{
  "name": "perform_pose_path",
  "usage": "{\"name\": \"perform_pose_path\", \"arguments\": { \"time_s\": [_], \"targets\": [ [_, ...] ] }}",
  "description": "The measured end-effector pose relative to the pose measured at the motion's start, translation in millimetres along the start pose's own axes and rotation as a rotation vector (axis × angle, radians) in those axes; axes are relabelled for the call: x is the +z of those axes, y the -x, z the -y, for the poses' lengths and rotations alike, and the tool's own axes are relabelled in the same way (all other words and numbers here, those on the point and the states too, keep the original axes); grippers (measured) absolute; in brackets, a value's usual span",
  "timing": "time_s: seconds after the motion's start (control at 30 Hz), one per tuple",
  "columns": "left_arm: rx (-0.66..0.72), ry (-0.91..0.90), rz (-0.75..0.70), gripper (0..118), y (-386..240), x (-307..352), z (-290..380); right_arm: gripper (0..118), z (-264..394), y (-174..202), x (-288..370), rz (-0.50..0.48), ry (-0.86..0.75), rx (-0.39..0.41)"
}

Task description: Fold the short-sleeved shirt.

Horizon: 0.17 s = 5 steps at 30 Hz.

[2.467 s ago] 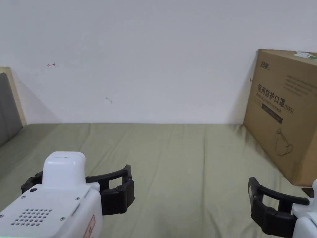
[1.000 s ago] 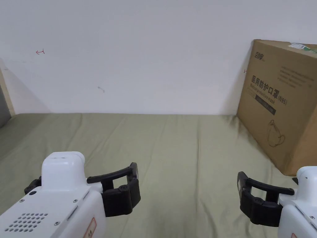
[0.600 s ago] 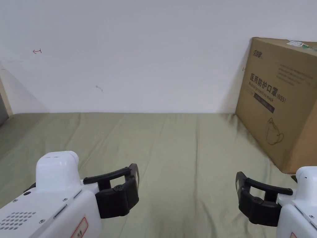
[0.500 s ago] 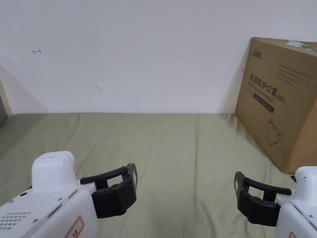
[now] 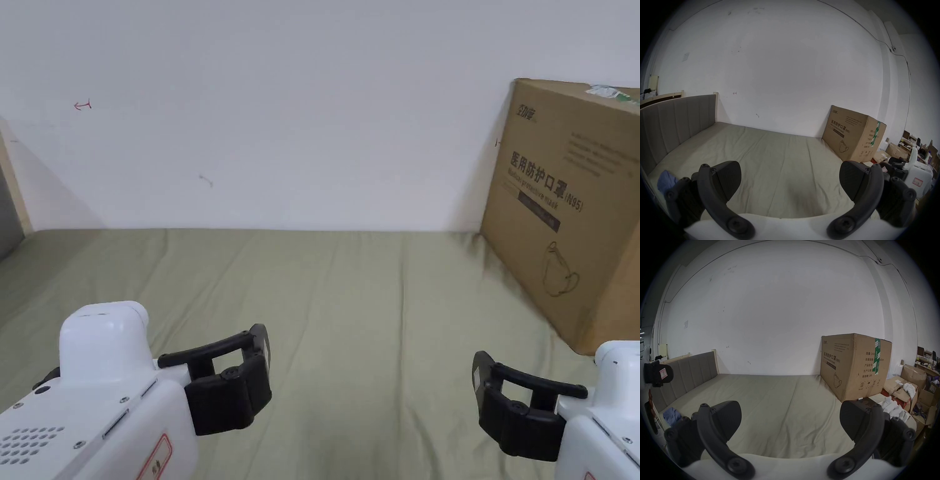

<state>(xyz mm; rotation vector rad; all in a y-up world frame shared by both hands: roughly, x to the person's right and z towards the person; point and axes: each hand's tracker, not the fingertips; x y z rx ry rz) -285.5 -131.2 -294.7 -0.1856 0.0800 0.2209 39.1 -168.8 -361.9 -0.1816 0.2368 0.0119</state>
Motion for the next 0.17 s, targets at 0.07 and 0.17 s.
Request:
{"name": "perform_pose_path", "arguments": {
  "time_s": [0.07,0.17],
  "targets": [
    [0.006,0.015,-0.006,118,0.3,0.8,-1.9,118,-0.2,0.2,0.6,-0.001,0.000,0.004],
    [0.008,0.049,-0.054,118,-3.0,-0.9,-5.5,118,-1.0,-0.4,0.7,0.007,-0.001,0.015]
  ]
}}
